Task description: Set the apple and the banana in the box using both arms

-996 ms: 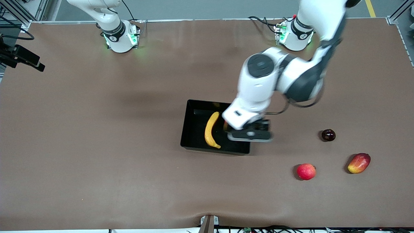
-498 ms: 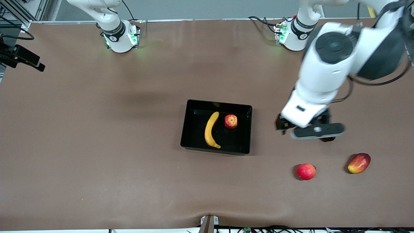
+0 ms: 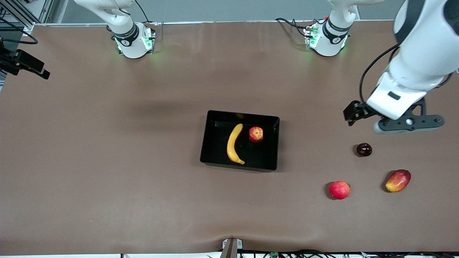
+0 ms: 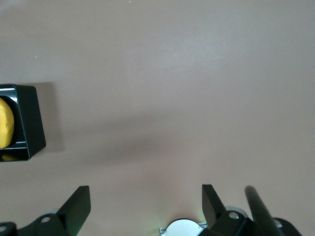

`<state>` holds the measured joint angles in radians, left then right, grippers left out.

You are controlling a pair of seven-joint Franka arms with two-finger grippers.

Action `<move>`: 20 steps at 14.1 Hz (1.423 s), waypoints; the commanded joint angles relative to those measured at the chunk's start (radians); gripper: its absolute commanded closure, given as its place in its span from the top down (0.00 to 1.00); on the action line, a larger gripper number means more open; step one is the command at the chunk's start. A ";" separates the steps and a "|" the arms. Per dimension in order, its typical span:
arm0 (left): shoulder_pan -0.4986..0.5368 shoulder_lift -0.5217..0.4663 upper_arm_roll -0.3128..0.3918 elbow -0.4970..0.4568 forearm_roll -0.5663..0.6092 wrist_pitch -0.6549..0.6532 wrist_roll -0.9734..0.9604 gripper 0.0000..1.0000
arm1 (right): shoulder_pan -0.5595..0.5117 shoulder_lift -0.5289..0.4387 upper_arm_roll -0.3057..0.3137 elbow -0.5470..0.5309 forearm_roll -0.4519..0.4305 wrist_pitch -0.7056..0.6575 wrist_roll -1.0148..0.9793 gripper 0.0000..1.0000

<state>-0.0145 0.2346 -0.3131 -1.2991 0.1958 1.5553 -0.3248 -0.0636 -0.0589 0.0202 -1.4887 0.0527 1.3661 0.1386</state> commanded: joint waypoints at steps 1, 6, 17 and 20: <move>0.039 -0.067 -0.004 -0.040 -0.019 -0.040 0.068 1.00 | -0.022 -0.012 0.010 -0.012 0.019 0.001 -0.011 1.00; 0.055 -0.220 0.096 -0.173 -0.104 -0.063 0.199 1.00 | -0.022 -0.012 0.010 -0.012 0.019 0.001 -0.011 1.00; 0.001 -0.345 0.175 -0.318 -0.133 0.000 0.240 1.00 | -0.036 -0.012 0.010 -0.013 0.032 -0.001 -0.011 1.00; 0.004 -0.347 0.175 -0.319 -0.173 -0.004 0.239 1.00 | -0.036 -0.012 0.010 -0.012 0.032 -0.001 -0.011 1.00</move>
<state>-0.0069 -0.0829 -0.1497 -1.5905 0.0597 1.5383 -0.0968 -0.0760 -0.0589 0.0193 -1.4888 0.0628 1.3658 0.1386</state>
